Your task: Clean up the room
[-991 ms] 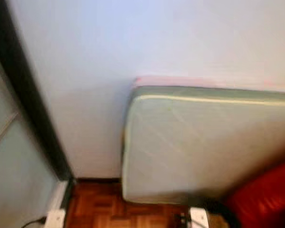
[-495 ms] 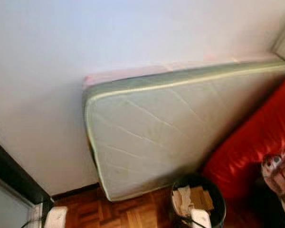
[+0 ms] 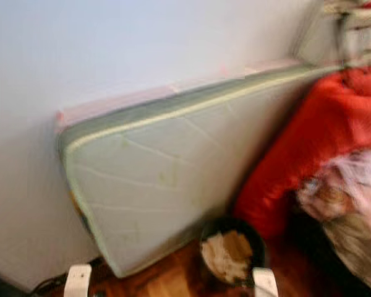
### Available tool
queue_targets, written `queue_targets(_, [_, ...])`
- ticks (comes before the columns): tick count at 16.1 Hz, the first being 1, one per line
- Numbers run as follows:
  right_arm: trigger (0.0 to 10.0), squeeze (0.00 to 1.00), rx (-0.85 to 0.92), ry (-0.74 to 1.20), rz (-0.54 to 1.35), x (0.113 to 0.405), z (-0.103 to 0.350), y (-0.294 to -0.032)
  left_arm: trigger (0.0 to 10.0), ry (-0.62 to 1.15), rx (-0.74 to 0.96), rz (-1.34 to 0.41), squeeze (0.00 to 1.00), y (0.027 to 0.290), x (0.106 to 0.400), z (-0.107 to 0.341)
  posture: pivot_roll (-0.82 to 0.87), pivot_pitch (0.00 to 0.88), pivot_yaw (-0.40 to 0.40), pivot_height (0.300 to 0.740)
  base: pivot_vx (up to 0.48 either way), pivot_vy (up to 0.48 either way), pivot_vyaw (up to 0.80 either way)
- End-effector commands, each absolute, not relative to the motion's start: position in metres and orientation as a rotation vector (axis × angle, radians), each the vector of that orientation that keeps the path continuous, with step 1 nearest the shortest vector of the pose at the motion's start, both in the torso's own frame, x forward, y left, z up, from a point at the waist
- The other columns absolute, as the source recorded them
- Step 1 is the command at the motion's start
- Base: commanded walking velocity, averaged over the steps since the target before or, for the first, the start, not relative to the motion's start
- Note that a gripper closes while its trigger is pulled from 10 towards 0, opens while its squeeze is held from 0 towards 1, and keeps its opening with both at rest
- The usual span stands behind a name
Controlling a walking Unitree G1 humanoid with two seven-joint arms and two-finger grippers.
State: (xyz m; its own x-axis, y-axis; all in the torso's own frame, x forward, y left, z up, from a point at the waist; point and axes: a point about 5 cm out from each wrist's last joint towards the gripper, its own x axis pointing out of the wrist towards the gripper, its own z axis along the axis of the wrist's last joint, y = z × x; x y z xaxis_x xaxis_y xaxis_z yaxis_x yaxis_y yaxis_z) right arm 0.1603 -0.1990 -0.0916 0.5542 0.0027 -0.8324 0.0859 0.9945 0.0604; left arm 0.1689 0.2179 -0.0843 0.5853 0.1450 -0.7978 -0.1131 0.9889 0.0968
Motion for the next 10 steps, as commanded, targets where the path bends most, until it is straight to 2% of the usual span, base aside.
queue_targets(1, [10.0,0.0,0.148,0.904,-0.059,0.2026,-0.0703,-0.2095,10.0,0.874,-0.007,0.125,0.0,0.1907,0.2271,-0.0605,0.08,0.0,-0.147,0.74,0.0,0.0,-0.74])
queue_targets(4, [10.0,0.0,0.142,0.895,-0.064,0.2045,-0.0689,-0.2111,10.0,0.871,-0.004,0.122,0.0,0.1899,0.229,-0.0595,0.07,0.0,-0.143,0.74,0.0,0.0,-0.74])
queue_targets(9, [10.0,0.0,0.157,0.881,-0.088,0.2059,-0.0683,-0.2106,10.0,0.863,0.015,0.111,0.0,0.1914,0.231,-0.0579,0.07,0.0,-0.13,0.74,0.0,0.0,0.0])
queue_targets(10, [10.0,0.0,0.157,0.883,-0.09,0.2059,-0.0684,-0.2099,10.0,0.86,0.021,0.112,0.0,0.1924,0.2313,-0.0575,0.07,0.0,-0.125,0.74,0.0,-0.368,0.0])
